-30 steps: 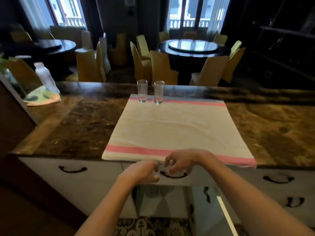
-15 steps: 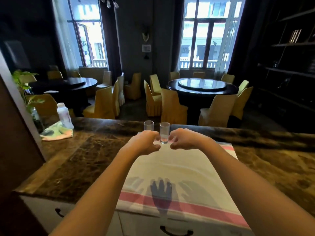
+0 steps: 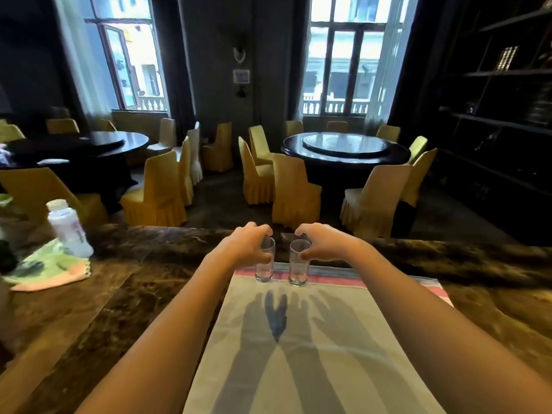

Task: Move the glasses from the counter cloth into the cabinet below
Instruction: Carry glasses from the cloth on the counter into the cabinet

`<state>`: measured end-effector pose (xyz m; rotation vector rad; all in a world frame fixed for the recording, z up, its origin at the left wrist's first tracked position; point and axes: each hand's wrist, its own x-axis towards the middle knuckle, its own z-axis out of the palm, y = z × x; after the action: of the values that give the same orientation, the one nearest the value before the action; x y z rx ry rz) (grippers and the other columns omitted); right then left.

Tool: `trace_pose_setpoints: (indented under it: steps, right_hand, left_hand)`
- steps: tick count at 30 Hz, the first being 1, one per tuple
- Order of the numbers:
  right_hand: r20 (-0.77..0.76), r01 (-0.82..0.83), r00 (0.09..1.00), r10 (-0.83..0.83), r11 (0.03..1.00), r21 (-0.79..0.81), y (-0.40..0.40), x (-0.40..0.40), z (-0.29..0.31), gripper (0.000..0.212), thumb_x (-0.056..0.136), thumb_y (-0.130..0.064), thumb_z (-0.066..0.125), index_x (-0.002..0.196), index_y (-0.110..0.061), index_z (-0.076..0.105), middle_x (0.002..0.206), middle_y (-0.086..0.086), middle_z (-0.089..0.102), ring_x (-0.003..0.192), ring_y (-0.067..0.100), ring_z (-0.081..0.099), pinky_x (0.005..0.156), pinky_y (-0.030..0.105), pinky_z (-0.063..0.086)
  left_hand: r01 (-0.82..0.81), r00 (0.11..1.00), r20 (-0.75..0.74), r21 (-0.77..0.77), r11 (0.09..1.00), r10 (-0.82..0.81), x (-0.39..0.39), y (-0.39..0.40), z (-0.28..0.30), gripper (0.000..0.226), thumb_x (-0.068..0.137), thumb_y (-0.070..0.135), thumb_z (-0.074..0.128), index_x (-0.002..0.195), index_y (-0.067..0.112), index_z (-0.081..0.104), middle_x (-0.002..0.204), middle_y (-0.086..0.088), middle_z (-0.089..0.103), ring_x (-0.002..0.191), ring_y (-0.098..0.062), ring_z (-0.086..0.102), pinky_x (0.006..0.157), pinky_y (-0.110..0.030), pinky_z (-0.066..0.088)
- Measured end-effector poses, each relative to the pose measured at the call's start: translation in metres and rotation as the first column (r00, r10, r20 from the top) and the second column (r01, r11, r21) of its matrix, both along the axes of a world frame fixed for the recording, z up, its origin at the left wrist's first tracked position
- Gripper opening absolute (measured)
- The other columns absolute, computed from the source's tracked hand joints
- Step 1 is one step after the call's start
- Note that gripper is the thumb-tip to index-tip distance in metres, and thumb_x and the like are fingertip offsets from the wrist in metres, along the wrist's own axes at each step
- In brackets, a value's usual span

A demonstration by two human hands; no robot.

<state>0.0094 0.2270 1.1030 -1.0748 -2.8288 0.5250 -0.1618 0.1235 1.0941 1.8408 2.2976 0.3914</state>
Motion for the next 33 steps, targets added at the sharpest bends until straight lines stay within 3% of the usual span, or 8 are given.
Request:
trace_pose_setpoints:
  steps: [6, 15, 22, 30, 33]
  right_hand:
    - [0.109, 0.08, 0.991, -0.076, 0.996, -0.032, 0.04, -0.038, -0.027, 0.07, 0.086, -0.027, 0.075, 0.146, -0.023, 0.038, 0.142, 0.009, 0.045, 0.12, 0.027, 0.054, 0.094, 0.037, 0.051]
    - [0.19, 0.141, 0.973, -0.128, 0.988, -0.057, 0.071, -0.057, -0.063, 0.076, 0.083, -0.027, 0.078, 0.147, -0.023, 0.038, 0.142, 0.009, 0.046, 0.122, 0.027, 0.053, 0.098, 0.038, 0.05]
    - [0.204, 0.08, 0.976, -0.075, 0.997, -0.017, 0.081, -0.067, -0.079, 0.047, 0.083, -0.017, 0.077, 0.124, -0.024, 0.056, 0.114, 0.004, 0.058, 0.094, 0.02, 0.06, 0.076, 0.028, 0.054]
    - [0.2, 0.068, 0.978, -0.062, 0.997, -0.021, 0.077, -0.066, -0.074, 0.046, 0.081, -0.017, 0.08, 0.122, -0.022, 0.058, 0.109, 0.003, 0.061, 0.091, 0.019, 0.061, 0.06, 0.019, 0.045]
    - [0.193, 0.051, 0.98, -0.048, 0.999, -0.008, 0.069, -0.057, -0.064, 0.044, 0.081, -0.017, 0.079, 0.12, -0.02, 0.06, 0.108, 0.003, 0.062, 0.091, 0.02, 0.062, 0.063, 0.021, 0.047]
  left_hand:
    - [0.053, 0.998, 0.041, -0.07, 0.996, -0.05, -0.033, 0.054, -0.027, 0.066, 0.085, 0.031, 0.075, 0.142, 0.026, 0.042, 0.138, -0.008, 0.044, 0.112, -0.024, 0.056, 0.093, -0.038, 0.054]
    - [0.105, 0.994, -0.002, -0.196, 0.975, -0.107, -0.053, 0.105, -0.062, 0.073, 0.082, 0.03, 0.078, 0.144, 0.03, 0.04, 0.144, -0.01, 0.041, 0.118, -0.029, 0.054, 0.097, -0.043, 0.052]
    - [0.152, 0.988, 0.046, -0.214, 0.965, -0.145, -0.055, 0.12, -0.074, 0.054, 0.08, 0.016, 0.081, 0.128, 0.024, 0.058, 0.117, -0.003, 0.063, 0.098, -0.019, 0.063, 0.085, -0.033, 0.058]
    - [0.178, 0.984, 0.036, -0.216, 0.96, -0.174, -0.051, 0.118, -0.069, 0.048, 0.079, 0.016, 0.081, 0.124, 0.019, 0.062, 0.112, -0.005, 0.066, 0.094, -0.022, 0.065, 0.085, -0.036, 0.059]
    - [0.199, 0.98, 0.047, -0.214, 0.956, -0.193, -0.047, 0.111, -0.065, 0.048, 0.08, 0.017, 0.081, 0.124, 0.019, 0.062, 0.114, -0.006, 0.066, 0.097, -0.023, 0.065, 0.086, -0.037, 0.058]
